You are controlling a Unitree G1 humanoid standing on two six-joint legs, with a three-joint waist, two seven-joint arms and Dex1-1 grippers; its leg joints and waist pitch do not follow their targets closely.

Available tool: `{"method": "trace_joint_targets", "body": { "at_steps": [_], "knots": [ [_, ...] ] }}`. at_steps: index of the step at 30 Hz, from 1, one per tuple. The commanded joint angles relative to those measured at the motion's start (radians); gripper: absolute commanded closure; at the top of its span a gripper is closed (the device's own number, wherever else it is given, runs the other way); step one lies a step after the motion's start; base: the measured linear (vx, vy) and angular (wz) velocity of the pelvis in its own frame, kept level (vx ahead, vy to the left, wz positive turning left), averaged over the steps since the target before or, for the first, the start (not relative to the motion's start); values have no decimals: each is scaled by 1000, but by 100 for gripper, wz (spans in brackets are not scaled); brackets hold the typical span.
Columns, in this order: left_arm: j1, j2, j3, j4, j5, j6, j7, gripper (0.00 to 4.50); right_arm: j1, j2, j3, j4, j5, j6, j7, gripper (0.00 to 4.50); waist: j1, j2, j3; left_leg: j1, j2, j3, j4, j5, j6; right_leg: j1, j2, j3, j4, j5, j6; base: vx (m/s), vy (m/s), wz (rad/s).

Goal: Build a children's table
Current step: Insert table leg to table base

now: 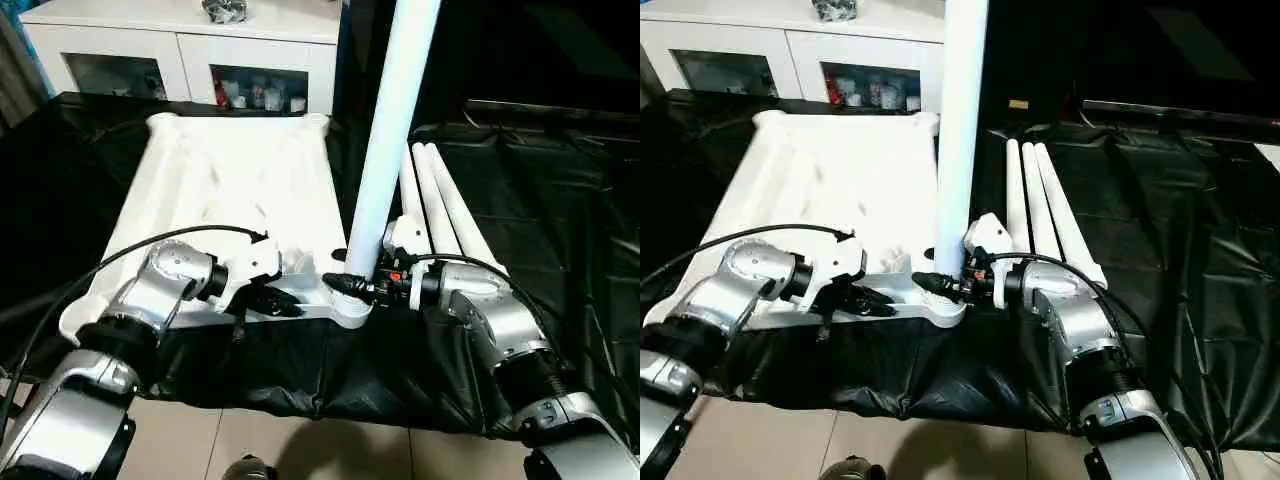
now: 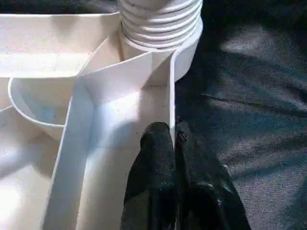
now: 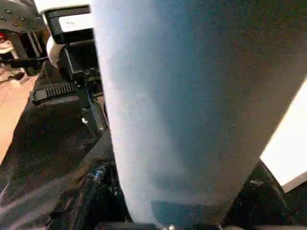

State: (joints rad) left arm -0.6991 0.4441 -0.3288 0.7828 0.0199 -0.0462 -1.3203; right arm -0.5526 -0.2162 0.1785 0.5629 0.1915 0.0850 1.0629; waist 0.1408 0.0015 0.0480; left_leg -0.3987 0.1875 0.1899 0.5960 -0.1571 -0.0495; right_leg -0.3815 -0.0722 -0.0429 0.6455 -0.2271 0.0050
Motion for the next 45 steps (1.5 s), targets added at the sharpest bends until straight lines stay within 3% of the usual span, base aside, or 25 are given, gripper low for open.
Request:
{"method": "trace_joint_targets", "body": {
  "at_steps": [1, 5, 9, 10, 11, 12, 13, 14, 15, 16, 17, 18, 20, 22, 27, 30, 33, 41, 45],
  "knots": [
    [-48, -28, 32, -4, -2, 20, 90, 450, 2, 51, 29, 97, -25, 46, -60, 261, -10, -3, -55, 38, 57, -26, -89, -342, -40, 11, -91, 46, -96, -260, -215, 0, 0, 0],
    [-52, -57, 68, -1, -11, 61, 173, 450, -50, 90, -18, 182, -48, 26, -204, 261, -20, -4, -51, 37, 55, -35, -95, -381, -65, 14, -96, 42, -104, -379, -184, 0, 0, 0],
    [-30, -91, 101, -51, -8, 135, 299, 450, -100, 132, -59, 271, -69, 10, -389, 261, -39, -4, -51, 43, 55, -33, -95, -394, -80, 6, -93, 42, -101, -350, -201, 0, 0, 0],
    [-24, -99, 108, -68, -5, 159, 330, 450, -108, 138, -65, 285, -75, 6, -426, 261, -41, -9, -52, 36, 54, -32, -95, -367, -69, 14, -93, 43, -101, -320, -199, 0, 0, 0],
    [9, -123, 117, -158, 18, 251, 422, 450, -134, 161, -78, 336, -91, 9, -522, 261, -44, -5, -55, 38, 58, -29, -93, -344, -65, 12, -93, 44, -95, -271, -211, 0, 0, 0],
    [16, -129, 119, -177, 20, 269, 435, 450, -138, 164, -79, 343, -94, 10, -538, 261, -49, -7, -53, 35, 55, -28, -94, -335, -58, 13, -89, 43, -95, -259, -214, 0, 0, 0],
    [48, -158, 129, -270, 30, 361, 496, 450, -156, 178, -86, 381, -109, 14, -618, 261, -50, -10, -56, 36, 56, -25, -90, -307, -47, 17, -90, 43, -94, -225, -220, 0, 0, 0],
    [60, -171, 131, -305, 35, 391, 514, 450, -160, 183, -90, 389, -109, 14, -634, 261, -54, -11, -56, 29, 49, -23, -88, -267, -30, 21, -83, 42, -93, -186, -222, 0, 0, 0],
    [79, -191, 134, -357, 42, 435, 542, 450, -166, 192, -96, 401, -108, 14, -656, 261, -55, -18, -57, 32, 52, -19, -87, -254, -23, 22, -84, 43, -93, -167, -226, 0, 0, 0],
    [79, -192, 134, -360, 43, 437, 544, 450, -166, 193, -97, 401, -108, 14, -657, 261, -53, -14, -59, 29, 50, -19, -84, -224, -9, 26, -82, 41, -90, -133, -227, 0, 0, 0],
    [89, -205, 131, -382, 47, 455, 556, 450, -170, 200, -103, 409, -106, 17, -661, 261, -53, -20, -60, 27, 48, -16, -81, -193, 8, 28, -80, 41, -87, -95, -226, 0, 0, 0],
    [97, -214, 126, -400, 51, 470, 568, 450, -177, 209, -109, 422, -105, 16, -667, 261, -51, -18, -61, 28, 46, -15, -79, -182, 14, 27, -77, 40, -87, -79, -226, 0, 0, 0],
    [100, -221, 116, -404, 48, 470, 573, 450, -186, 223, -113, 436, -104, 21, -669, 261, -53, -25, -61, 27, 47, -14, -79, -165, 26, 28, -75, 39, -86, -52, -231, 0, 0, 0],
    [105, -219, 110, -417, 45, 476, 579, 450, -193, 231, -116, 448, -104, 22, -672, 261, -54, -21, -59, 33, 48, -14, -83, -189, 20, 25, -72, 39, -90, -72, -225, 0, 0, 0],
    [117, -201, 107, -450, 47, 499, 573, 450, -207, 242, -111, 474, -115, 11, -686, 261, -61, -23, -56, 34, 49, -17, -90, -253, -14, 25, -74, 40, -95, -135, -208, 0, 0, 0],
    [123, -196, 105, -462, 47, 505, 565, 450, -211, 246, -116, 478, -110, 2, -681, 261, -64, -24, -57, 35, 48, -17, -91, -253, -19, 25, -74, 41, -95, -126, -206, 0, 0, 0],
    [129, -176, 96, -478, 42, 486, 541, 450, -228, 252, -142, 484, -89, -8, -658, 191, -70, -23, -57, 33, 47, -17, -91, -246, -15, 26, -74, 41, -95, -114, -211, 0, 0, 0],
    [142, -144, 105, -461, 8, 387, 485, 450, -233, 237, -144, 441, -66, -22, -539, 126, -74, -23, -62, 34, 48, -12, -82, -171, 21, 29, -70, 39, -82, 17, -247, 0, 0, 0],
    [150, -123, 111, -462, -12, 354, 442, 450, -227, 220, -132, 410, -64, -38, -473, 88, -73, -20, -64, 34, 49, -12, -80, -169, 27, 30, -71, 40, -79, 33, -255, 0, 0, 0]
  ]
}}
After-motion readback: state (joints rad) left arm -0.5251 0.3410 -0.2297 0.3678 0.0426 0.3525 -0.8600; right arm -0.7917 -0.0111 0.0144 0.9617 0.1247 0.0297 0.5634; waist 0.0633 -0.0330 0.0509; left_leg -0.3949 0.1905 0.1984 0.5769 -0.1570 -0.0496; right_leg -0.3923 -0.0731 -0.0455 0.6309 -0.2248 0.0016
